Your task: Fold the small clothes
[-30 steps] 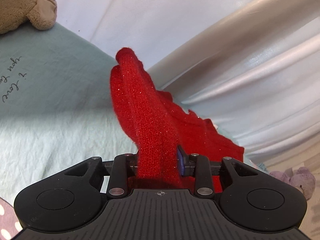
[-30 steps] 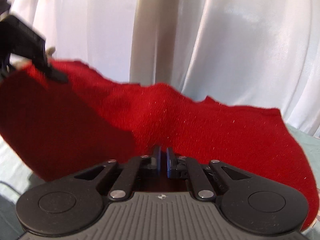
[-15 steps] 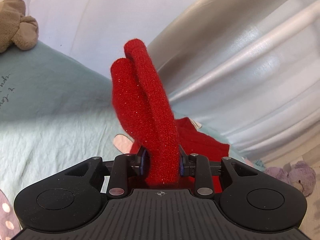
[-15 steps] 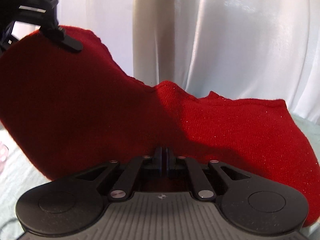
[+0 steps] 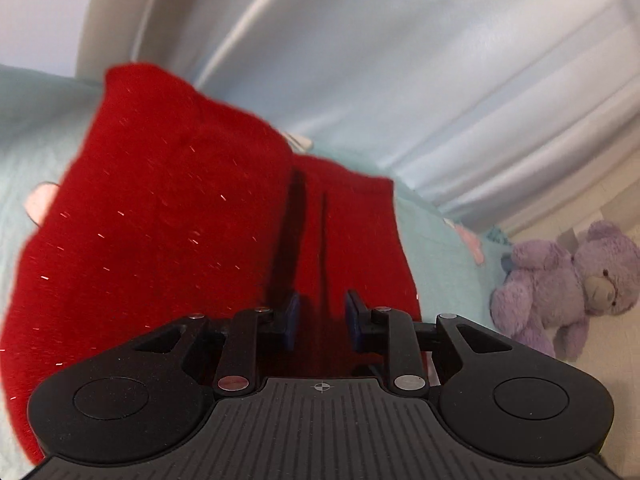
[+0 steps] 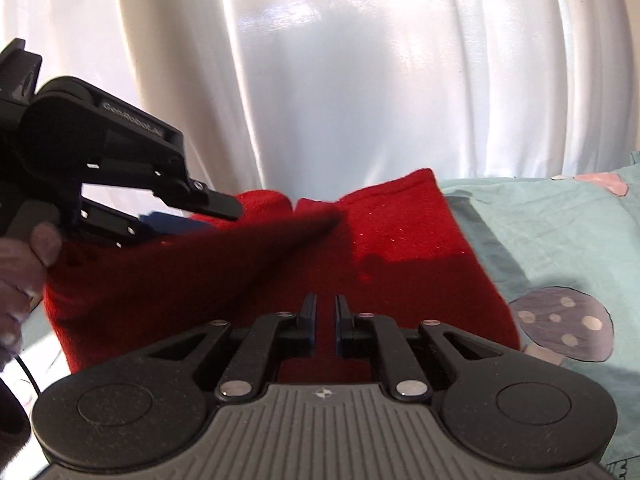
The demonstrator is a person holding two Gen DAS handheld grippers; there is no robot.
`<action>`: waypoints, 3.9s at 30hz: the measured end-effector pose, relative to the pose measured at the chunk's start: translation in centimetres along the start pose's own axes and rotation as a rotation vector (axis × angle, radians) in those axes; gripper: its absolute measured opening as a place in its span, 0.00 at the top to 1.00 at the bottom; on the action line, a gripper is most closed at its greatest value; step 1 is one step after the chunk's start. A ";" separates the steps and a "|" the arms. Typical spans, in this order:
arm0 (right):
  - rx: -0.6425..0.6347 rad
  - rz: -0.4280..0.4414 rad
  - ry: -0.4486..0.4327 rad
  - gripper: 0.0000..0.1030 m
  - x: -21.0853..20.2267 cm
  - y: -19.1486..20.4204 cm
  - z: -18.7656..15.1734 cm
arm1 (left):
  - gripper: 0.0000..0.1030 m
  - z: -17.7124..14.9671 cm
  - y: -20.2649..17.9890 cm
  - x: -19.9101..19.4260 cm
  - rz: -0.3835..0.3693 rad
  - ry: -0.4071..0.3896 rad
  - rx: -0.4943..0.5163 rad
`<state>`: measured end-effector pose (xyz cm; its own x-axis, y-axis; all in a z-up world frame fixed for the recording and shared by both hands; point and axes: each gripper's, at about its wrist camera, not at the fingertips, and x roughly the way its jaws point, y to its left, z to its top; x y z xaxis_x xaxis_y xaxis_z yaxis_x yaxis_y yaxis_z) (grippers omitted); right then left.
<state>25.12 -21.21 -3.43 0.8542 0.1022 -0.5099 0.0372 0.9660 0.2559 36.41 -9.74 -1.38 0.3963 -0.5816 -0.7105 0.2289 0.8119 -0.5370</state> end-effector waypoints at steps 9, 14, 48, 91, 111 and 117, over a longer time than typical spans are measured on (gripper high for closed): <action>0.091 -0.004 0.022 0.82 -1.6 -3.3 0.9 | 0.49 -3.4 -1.8 -11.3 -0.108 -0.177 0.221; 0.113 0.089 0.012 0.81 -0.9 -2.3 3.7 | 0.45 -4.5 1.9 -16.9 0.103 -0.361 0.195; 0.277 0.288 0.284 0.57 7.5 -2.2 5.8 | 0.35 -3.9 6.2 -8.0 0.217 -0.221 0.148; -0.435 -0.146 0.011 0.64 7.3 -2.8 7.2 | 0.43 -7.9 2.9 -4.9 0.246 -0.069 0.230; -0.128 0.015 0.084 0.85 1.4 -0.5 3.5 | 0.30 -3.9 -0.1 -3.3 0.233 -0.074 0.197; -0.255 -0.013 0.033 0.85 1.9 -0.4 0.5 | 0.21 -5.1 0.8 -1.4 0.233 -0.064 0.211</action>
<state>26.96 -21.56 -4.13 0.8369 0.0932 -0.5394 -0.0879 0.9955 0.0356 31.49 -8.55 -3.15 0.5133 -0.3795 -0.7698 0.3023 0.9194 -0.2516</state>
